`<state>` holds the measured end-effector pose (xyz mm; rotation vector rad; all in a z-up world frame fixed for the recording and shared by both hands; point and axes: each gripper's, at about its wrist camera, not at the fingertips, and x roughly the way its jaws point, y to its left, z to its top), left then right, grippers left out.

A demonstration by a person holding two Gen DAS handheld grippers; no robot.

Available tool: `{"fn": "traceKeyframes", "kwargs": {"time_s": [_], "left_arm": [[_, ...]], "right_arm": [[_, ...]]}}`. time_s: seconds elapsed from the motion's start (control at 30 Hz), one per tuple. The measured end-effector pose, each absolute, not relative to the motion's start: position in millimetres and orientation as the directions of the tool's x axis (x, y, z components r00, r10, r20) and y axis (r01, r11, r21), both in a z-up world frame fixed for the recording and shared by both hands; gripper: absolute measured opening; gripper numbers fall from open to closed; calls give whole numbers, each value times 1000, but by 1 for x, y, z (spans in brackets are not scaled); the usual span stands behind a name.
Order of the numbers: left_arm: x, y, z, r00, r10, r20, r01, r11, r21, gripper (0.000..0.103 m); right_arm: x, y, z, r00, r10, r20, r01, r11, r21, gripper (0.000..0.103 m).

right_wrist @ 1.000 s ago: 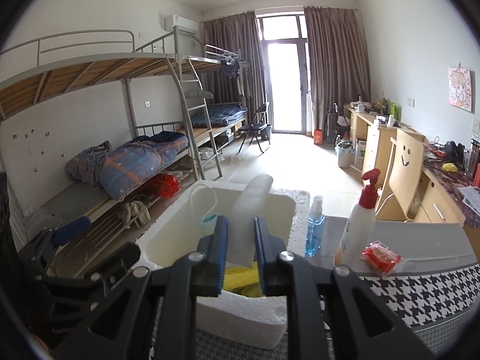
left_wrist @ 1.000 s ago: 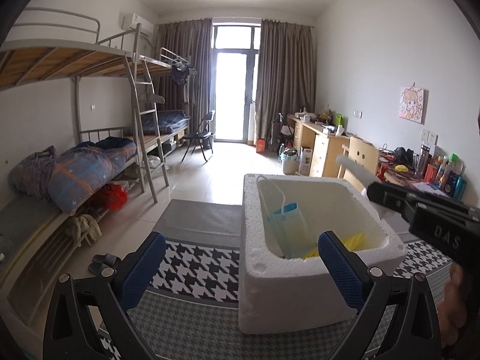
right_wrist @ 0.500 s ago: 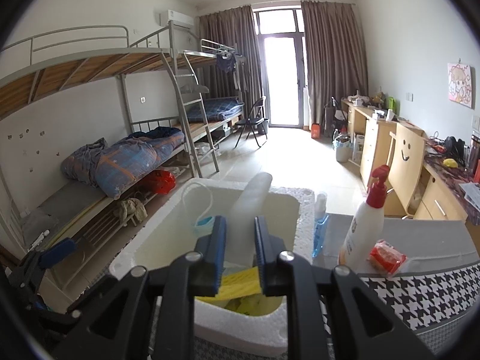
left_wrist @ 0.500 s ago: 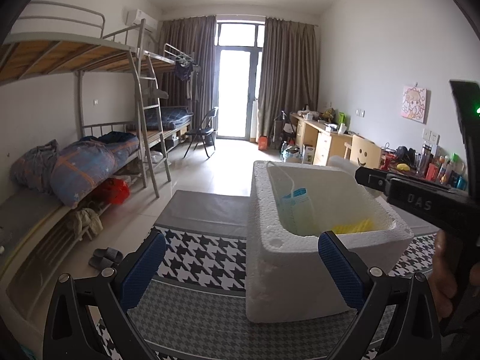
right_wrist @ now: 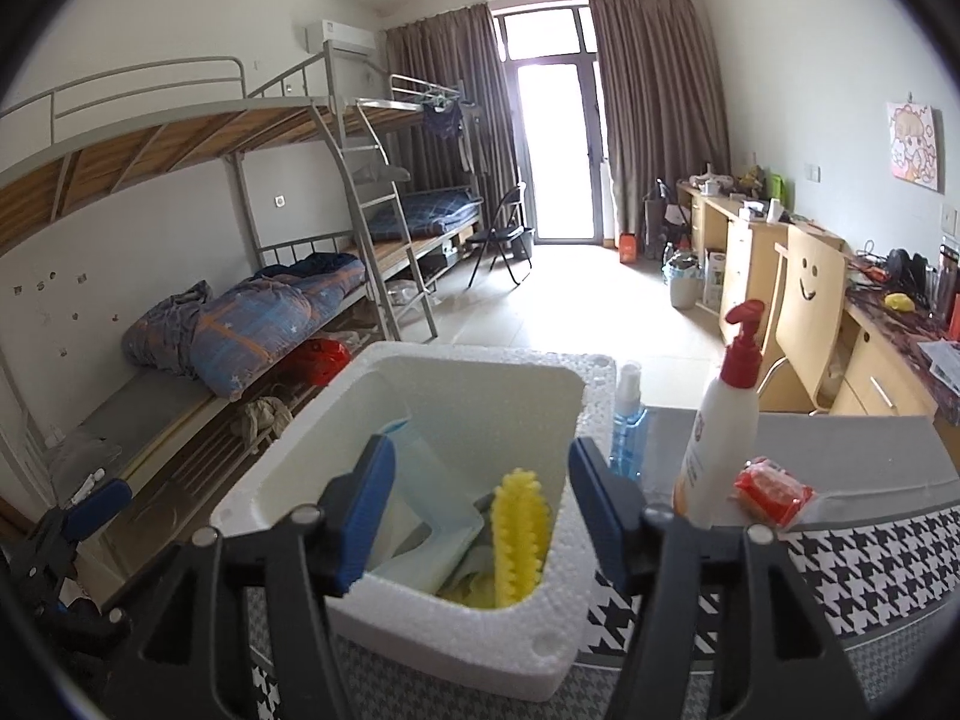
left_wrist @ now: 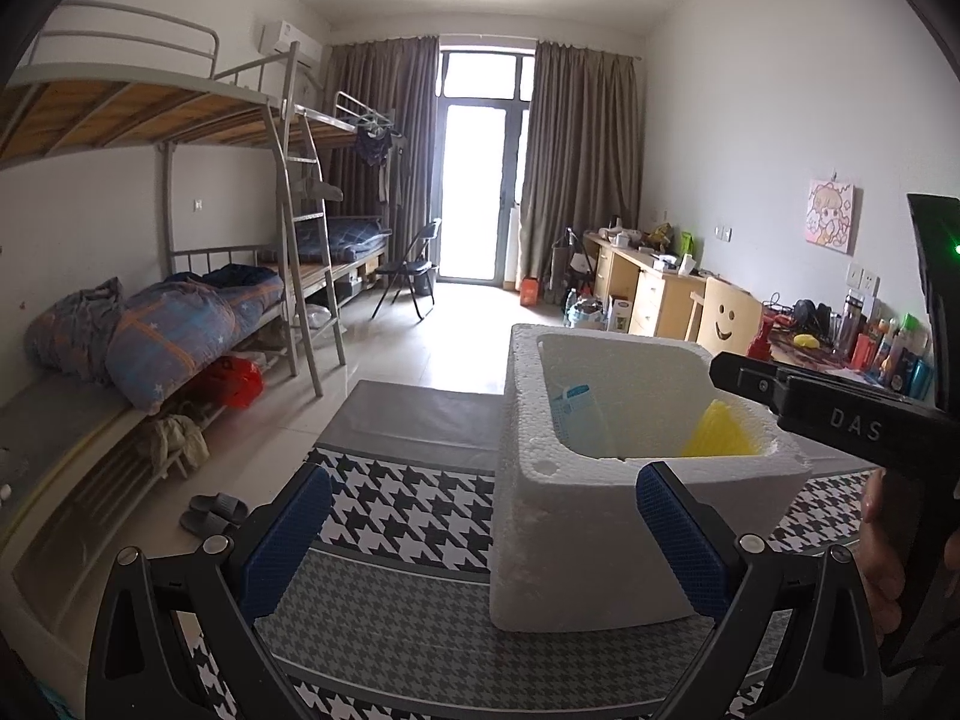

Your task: Organize soft objects

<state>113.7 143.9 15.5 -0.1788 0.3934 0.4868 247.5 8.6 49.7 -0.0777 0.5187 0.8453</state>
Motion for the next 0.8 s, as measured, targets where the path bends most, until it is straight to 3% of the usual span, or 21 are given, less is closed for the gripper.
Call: {"fn": "traceKeyframes", "kwargs": {"time_s": [0.2,0.37,0.43,0.6,0.8], "left_arm": [[105,132,20,824,410,-392,-470,880,-68,102],[99,120,20,832,392,-391,-450,890,-65,102],[95,115,21,837,386,-388,-442,894,-65,102],[87,103,27,845,373,-384,-425,903,-57,102],[73,90,35,856,377,-353,-419,907,-46,102]], "right_arm": [[236,-1,58,541,711,-450,-740,657,149,66],[220,-19,61,549,722,-421,-744,651,146,75],[215,-24,61,557,722,-410,-746,652,135,85],[203,-40,59,578,714,-395,-737,665,124,96],[189,-56,62,582,722,-374,-743,659,118,96]]}}
